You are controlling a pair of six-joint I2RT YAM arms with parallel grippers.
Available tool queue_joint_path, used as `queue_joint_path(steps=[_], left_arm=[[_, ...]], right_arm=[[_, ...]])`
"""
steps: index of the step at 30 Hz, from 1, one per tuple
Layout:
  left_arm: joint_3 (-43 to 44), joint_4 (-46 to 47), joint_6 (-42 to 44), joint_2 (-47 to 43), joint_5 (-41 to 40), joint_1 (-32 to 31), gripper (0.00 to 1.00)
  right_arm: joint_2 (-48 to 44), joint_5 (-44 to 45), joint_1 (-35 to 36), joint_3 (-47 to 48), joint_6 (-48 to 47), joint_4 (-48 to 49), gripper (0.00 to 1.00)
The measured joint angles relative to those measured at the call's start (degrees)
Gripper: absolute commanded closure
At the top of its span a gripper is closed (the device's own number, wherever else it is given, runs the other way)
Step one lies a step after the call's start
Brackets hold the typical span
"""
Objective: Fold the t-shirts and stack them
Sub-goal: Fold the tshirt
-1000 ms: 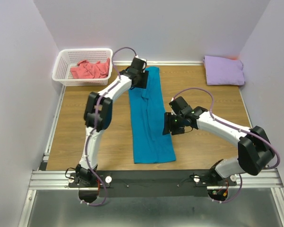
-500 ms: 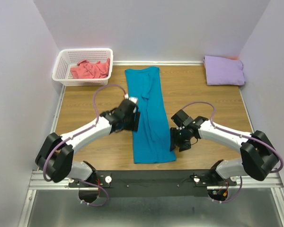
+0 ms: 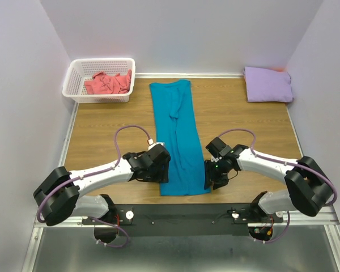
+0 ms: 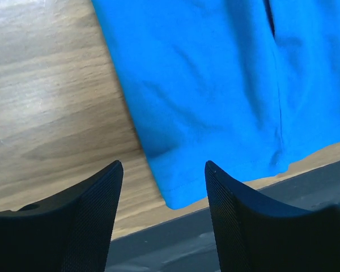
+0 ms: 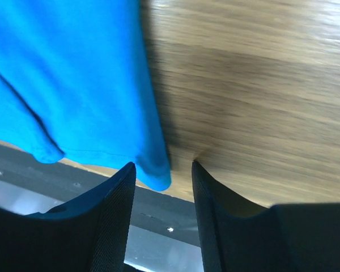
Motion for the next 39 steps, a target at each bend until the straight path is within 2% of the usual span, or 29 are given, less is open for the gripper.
queue_joint_path(steps=[4, 5, 9, 13, 26, 29, 30, 32, 35, 36, 39], left_arm=[[0.0, -0.3, -3.1, 0.3, -0.1, -0.9, 0.34], [0.0, -0.5, -4.0, 0.6, -0.1, -1.3, 0.34], [-0.1, -1.2, -6.3, 1.5, -0.2, -2.7, 0.38], [-0.2, -2.9, -8.4, 2.3, -0.4, -4.3, 0.45], [0.1, -6.2, -13.4, 4.5, -1.1, -8.3, 0.5], [0.8, -5.6, -13.7, 5.6, -1.1, -8.8, 0.56], [1.0, -5.4, -13.8, 6.0, -1.1, -8.9, 0.63], [1.3, -5.0, -14.1, 6.7, -1.1, -9.4, 0.69], [1.5, -4.1, -14.9, 7.5, -0.9, -10.6, 0.87], [1.5, -3.8, -15.0, 7.7, -0.7, -11.1, 0.97], [1.5, -3.3, -15.9, 7.8, -0.4, -12.3, 1.0]], right_arm=[[0.6, -1.8, 0.0, -0.3, -0.6, 1.5, 0.63], [0.7, -2.1, 0.0, -0.3, -0.7, 1.8, 0.74], [0.9, -2.3, 0.0, -1.1, -1.1, 3.0, 0.94], [0.9, -2.5, 0.0, -1.2, -1.5, 3.4, 0.96], [0.9, -2.6, 0.0, -1.2, -2.5, 3.5, 0.96], [0.9, -2.6, 0.0, -1.2, -2.8, 3.5, 0.96], [0.9, -2.6, 0.0, -1.2, -2.9, 3.5, 0.96], [0.9, -2.6, 0.0, -1.2, -3.1, 3.6, 0.96], [0.9, -2.7, 0.0, -1.2, -3.2, 3.6, 0.96], [0.9, -2.8, 0.0, -1.3, -3.2, 3.6, 0.97], [0.5, -3.2, 0.0, -1.5, -3.5, 3.7, 1.0]])
